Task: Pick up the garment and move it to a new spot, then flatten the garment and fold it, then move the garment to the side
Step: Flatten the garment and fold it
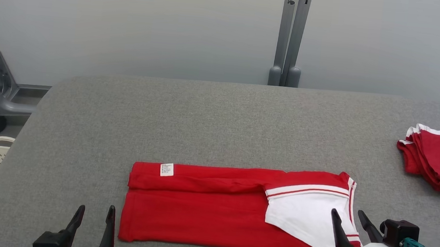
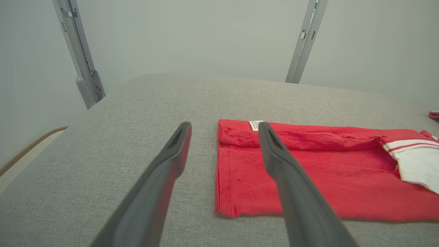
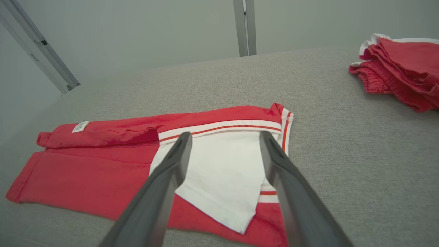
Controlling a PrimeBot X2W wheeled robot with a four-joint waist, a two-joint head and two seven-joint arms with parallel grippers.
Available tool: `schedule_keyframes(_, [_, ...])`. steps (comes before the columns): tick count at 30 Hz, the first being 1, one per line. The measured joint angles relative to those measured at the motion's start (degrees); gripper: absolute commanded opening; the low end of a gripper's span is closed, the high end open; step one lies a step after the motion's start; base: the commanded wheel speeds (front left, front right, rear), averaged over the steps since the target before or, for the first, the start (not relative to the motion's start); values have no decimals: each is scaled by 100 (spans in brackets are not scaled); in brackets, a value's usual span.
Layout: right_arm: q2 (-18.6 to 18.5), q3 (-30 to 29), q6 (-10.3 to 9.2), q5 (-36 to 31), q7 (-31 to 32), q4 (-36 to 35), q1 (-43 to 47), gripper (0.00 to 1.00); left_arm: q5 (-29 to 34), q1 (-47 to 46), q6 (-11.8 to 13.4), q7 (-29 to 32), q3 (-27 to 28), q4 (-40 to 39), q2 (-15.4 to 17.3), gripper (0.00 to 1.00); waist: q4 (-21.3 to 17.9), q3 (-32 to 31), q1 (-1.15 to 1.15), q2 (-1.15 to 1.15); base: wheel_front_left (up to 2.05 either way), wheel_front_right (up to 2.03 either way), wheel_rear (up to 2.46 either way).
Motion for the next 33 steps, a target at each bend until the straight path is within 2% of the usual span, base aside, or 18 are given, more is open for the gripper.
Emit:
schedule_keyframes(24, [1, 133, 0, -74, 154, 33, -162, 100, 352, 78, -305, 0, 334, 73, -259, 100, 92, 56, 0, 0, 0, 0, 0])
schedule_keyframes(27, [-2, -13, 0, -165, 465, 33, -186, 100, 411, 69, -331, 0, 344, 65, -271, 100, 108, 79, 0, 0, 0, 0, 0])
schedule_keyframes(33, [-167, -463, 0, -374, 2185, 27, -586, 100, 489, 66, -369, 0, 368, 74, -287, 100, 102, 165, 0, 0, 0, 0, 0])
